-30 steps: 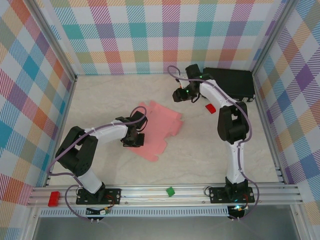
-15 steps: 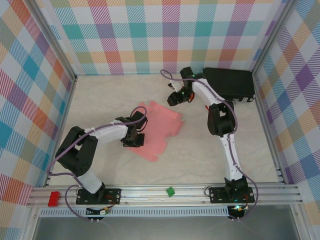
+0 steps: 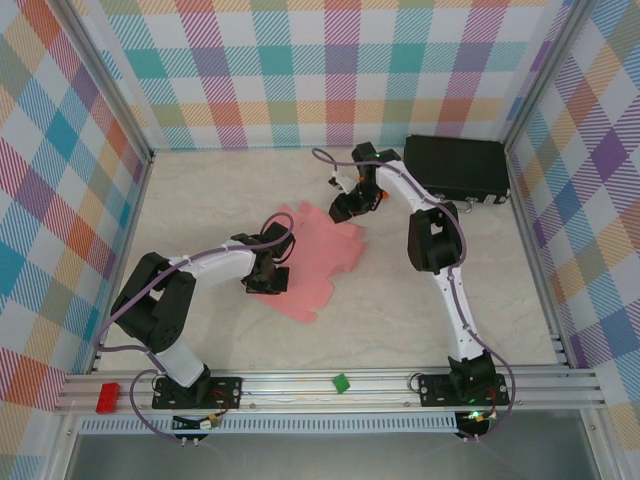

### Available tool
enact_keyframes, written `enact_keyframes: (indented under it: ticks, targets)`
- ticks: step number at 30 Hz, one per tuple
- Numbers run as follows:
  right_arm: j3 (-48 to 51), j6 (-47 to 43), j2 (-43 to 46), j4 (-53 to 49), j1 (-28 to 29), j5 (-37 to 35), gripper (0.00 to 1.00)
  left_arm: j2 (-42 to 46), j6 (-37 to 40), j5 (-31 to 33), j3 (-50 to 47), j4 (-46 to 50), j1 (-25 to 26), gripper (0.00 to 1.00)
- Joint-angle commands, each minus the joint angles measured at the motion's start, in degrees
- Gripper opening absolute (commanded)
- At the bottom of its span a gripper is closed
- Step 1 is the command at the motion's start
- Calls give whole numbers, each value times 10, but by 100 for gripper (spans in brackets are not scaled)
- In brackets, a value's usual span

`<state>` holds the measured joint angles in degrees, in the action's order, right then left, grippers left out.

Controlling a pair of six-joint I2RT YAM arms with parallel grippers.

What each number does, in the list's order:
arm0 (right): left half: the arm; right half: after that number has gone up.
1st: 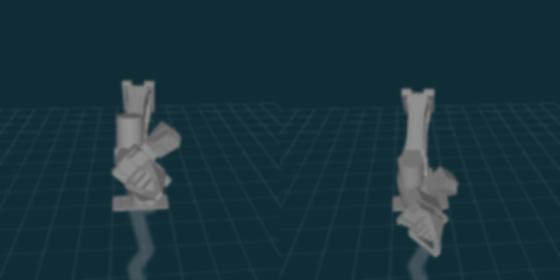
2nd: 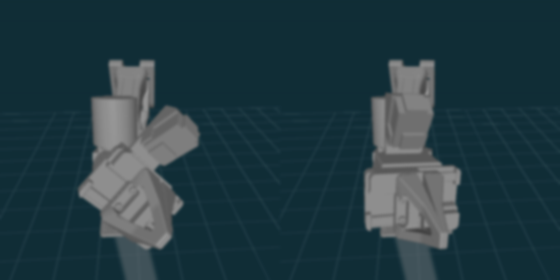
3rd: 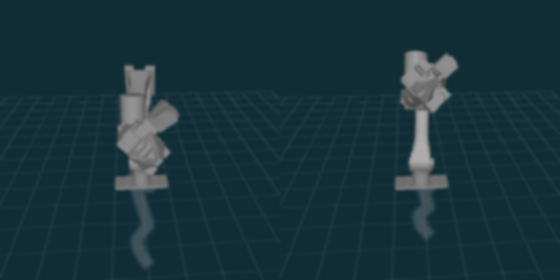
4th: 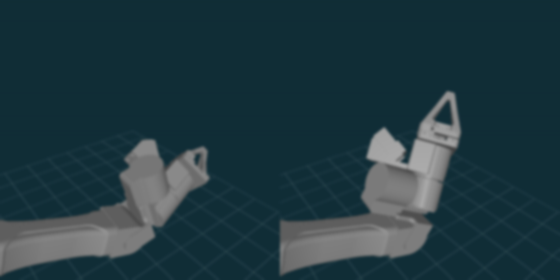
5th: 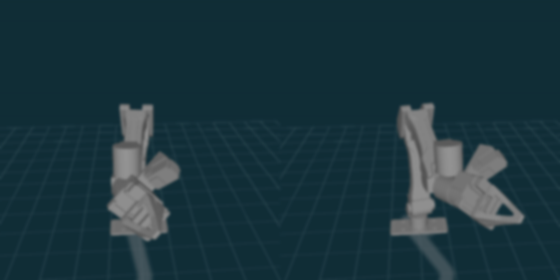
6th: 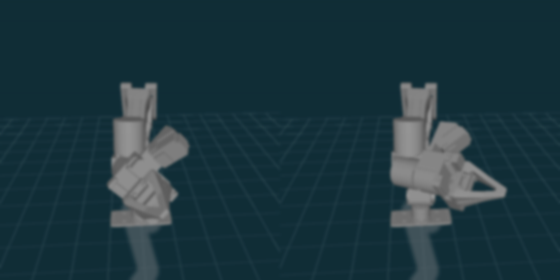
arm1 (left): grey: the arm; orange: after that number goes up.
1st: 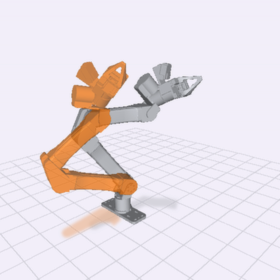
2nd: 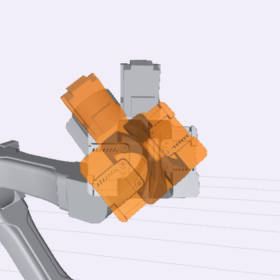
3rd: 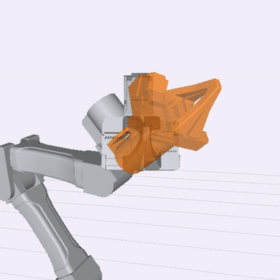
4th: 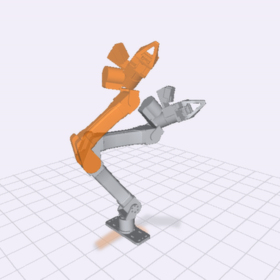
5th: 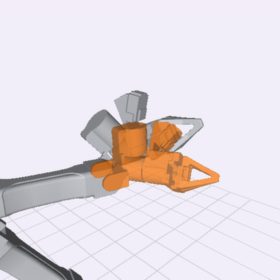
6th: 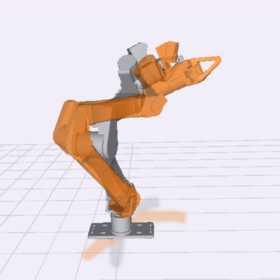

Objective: Fold the paper box

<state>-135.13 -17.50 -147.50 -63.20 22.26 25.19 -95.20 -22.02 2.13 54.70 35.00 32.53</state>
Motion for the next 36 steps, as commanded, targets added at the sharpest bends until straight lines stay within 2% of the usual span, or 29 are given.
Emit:
enact_keyframes:
  ticks: [1,9,17,26,36]
  targets:
    - [-17,-17,-14,-26,6,20,52,2,5,9,-4,21,6,0]
    - [-14,-23,-12,-28,8,14,51,3,4,9,-7,17,6,0]
    - [-3,-47,6,-30,10,32,42,2,0,5,-11,10,6,0]
    - [-2,-82,7,-39,16,13,30,2,-1,6,-8,13,6,0]
    - [11,-114,31,-24,24,-19,20,0,-1,7,-6,16,6,0]
